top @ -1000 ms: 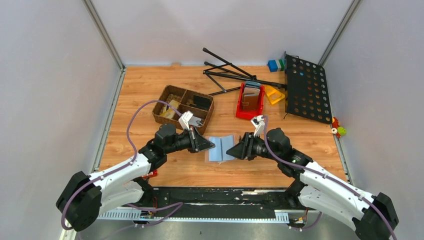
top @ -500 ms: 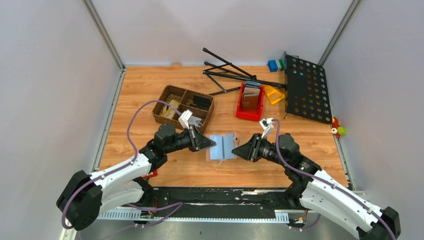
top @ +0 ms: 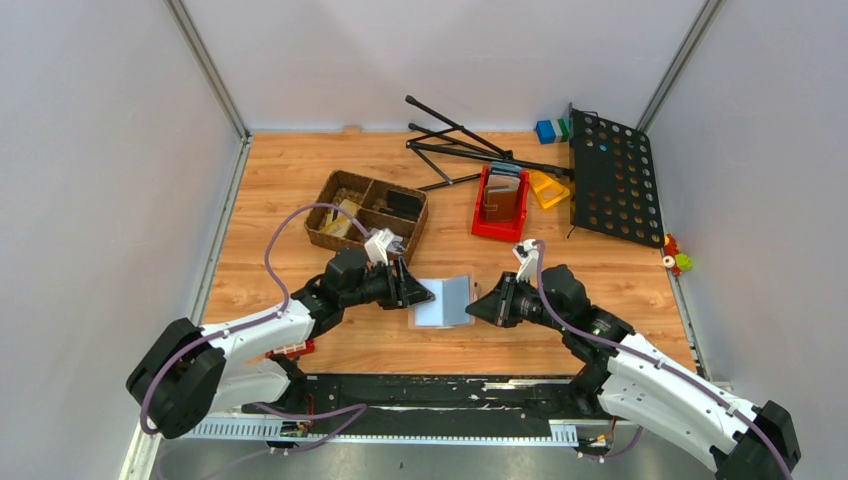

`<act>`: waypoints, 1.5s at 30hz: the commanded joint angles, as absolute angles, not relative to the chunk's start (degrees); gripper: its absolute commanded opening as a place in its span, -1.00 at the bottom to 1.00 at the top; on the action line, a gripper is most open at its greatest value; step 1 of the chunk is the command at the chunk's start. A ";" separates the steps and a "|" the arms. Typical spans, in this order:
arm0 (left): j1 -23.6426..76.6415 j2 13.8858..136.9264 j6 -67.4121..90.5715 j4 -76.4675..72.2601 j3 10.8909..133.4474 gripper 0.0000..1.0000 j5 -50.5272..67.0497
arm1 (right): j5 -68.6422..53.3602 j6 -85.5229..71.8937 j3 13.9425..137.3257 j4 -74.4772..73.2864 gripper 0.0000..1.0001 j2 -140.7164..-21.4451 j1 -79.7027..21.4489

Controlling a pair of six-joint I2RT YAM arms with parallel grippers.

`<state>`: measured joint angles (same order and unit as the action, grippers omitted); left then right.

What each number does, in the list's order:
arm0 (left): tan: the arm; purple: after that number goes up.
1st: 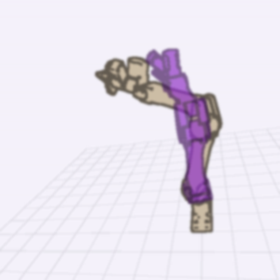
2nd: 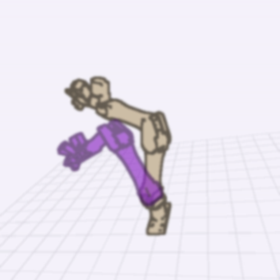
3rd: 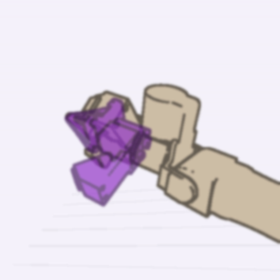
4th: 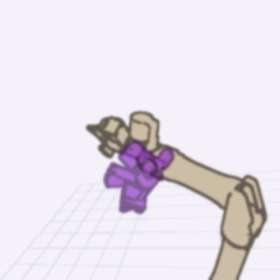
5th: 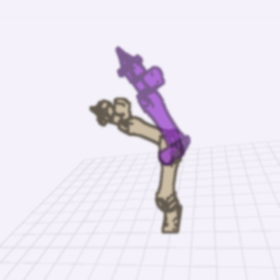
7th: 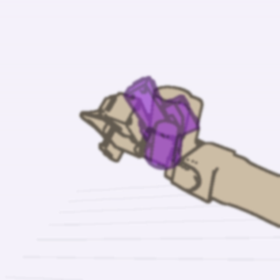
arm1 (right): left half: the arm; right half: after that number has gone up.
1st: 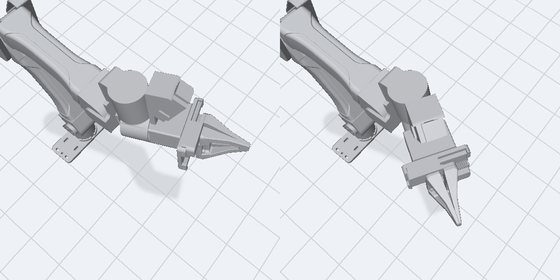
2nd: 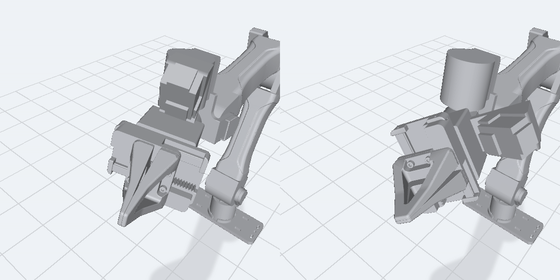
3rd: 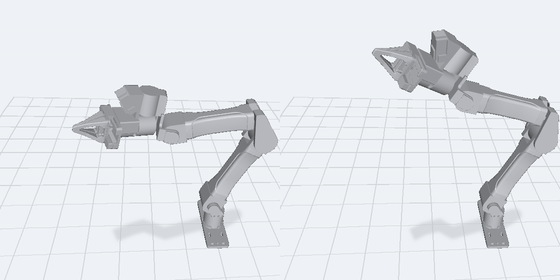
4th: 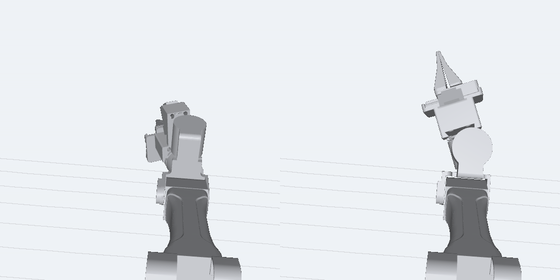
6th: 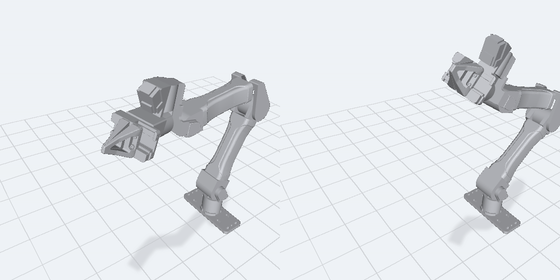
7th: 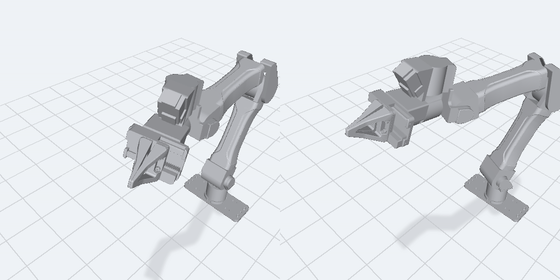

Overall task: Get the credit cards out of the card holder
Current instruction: Remove the credit card from the card holder.

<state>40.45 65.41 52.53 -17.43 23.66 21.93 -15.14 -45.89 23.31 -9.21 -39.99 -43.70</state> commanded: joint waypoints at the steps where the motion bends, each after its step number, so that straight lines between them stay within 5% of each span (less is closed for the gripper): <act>1: 40.86 66.20 51.36 -23.70 23.60 0.40 23.67 | -16.74 -46.13 25.67 -5.25 -1.00 -39.38 -43.87; 4: 40.89 67.45 55.54 -33.29 21.21 0.79 26.73 | -18.32 -47.91 24.34 -0.75 -1.00 -39.48 -43.88; 8: 41.27 70.23 61.78 -44.49 19.14 0.99 30.37 | -19.07 -48.37 23.67 2.88 -1.00 -39.92 -43.94; 42: 44.07 71.25 61.72 -39.71 23.12 1.00 27.38 | -31.52 -44.20 25.06 9.29 -1.00 -45.23 -44.66; 45: 44.20 71.54 61.07 -39.11 23.44 0.74 27.57 | -31.37 -43.97 25.05 9.16 -1.00 -44.83 -44.65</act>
